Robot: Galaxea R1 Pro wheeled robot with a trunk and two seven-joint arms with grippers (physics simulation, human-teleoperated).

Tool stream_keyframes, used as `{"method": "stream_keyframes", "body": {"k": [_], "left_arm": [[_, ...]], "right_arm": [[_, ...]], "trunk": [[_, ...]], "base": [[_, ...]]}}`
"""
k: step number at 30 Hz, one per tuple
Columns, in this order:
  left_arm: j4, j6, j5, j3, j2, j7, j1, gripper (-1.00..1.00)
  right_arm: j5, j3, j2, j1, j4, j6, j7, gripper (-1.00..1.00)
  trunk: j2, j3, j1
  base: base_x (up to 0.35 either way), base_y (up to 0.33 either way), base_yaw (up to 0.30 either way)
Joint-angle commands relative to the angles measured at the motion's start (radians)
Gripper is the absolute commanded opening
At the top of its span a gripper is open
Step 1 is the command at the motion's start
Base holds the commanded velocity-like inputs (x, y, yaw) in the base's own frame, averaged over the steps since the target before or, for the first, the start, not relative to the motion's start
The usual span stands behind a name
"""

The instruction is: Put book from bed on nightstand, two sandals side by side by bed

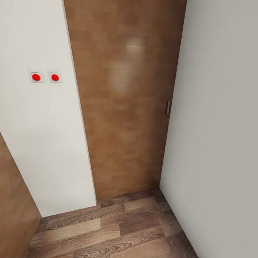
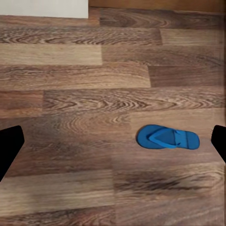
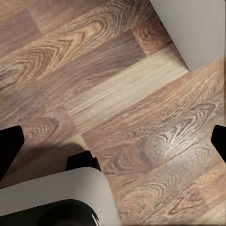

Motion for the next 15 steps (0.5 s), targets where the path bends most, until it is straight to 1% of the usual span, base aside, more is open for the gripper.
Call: {"method": "stream_keyframes", "body": {"k": [1,15], "left_arm": [[0.0,-0.003,0.006,0.0,0.0,-0.001,0.0,1.0],[0.0,-0.002,0.006,0.0,0.0,-0.001,0.0,1.0]], "right_arm": [[-0.01,0.003,0.0,-0.001,0.001,-0.004,0.0,1.0],[-0.01,0.003,0.0,-0.001,0.001,-0.004,0.0,1.0]], "trunk": [[-0.001,-0.001,0.0],[-0.001,-0.001,0.0]], "base": [[0.0,0.0,-0.195],[0.0,0.0,-0.195]]}}
